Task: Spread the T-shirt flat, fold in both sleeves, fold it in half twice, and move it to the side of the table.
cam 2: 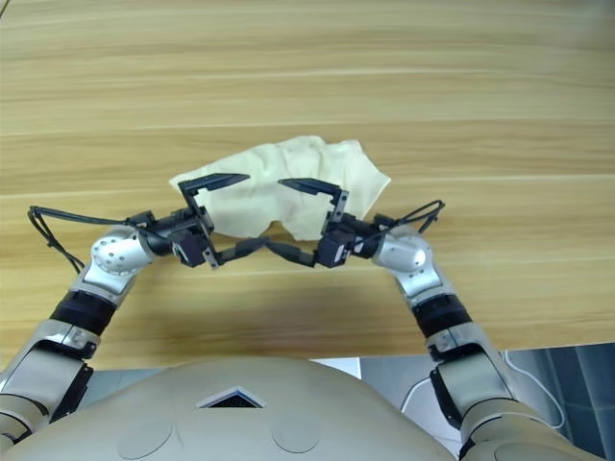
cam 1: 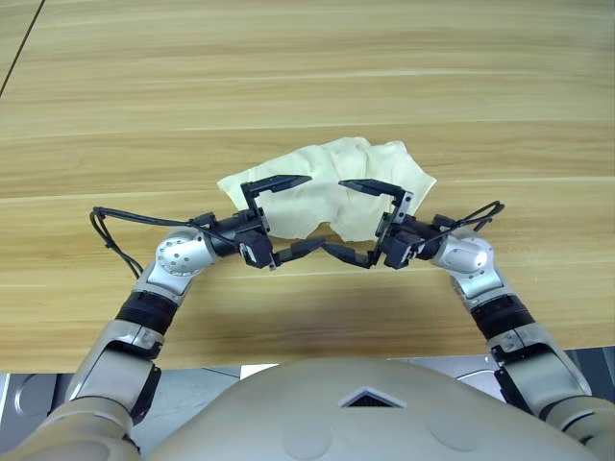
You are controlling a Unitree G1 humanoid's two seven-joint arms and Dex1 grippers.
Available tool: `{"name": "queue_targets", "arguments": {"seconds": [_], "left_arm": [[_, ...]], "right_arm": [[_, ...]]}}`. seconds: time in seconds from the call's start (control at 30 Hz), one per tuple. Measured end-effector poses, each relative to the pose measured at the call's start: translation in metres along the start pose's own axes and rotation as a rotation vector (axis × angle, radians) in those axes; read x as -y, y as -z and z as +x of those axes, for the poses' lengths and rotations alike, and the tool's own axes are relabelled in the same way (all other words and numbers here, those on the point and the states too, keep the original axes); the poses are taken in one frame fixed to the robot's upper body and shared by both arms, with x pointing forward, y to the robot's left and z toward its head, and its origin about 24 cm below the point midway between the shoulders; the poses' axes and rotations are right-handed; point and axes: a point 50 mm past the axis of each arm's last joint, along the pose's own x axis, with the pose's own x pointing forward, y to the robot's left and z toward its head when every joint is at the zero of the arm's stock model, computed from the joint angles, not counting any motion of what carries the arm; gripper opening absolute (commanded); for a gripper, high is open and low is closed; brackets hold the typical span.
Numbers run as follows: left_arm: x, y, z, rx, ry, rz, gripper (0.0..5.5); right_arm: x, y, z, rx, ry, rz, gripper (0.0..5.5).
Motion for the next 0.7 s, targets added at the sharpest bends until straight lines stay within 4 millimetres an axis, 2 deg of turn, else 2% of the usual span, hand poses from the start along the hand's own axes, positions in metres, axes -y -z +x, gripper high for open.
{"name": "queue_targets", "arguments": {"seconds": [0.7], "left_arm": [[-0.0024,0.0019,-0.0046,-0.038,0.000,-0.044,5.36]], "right_arm": [[0.0005,0.0035,0.0031,-0.046,0.030,0.021,5.40]]}}
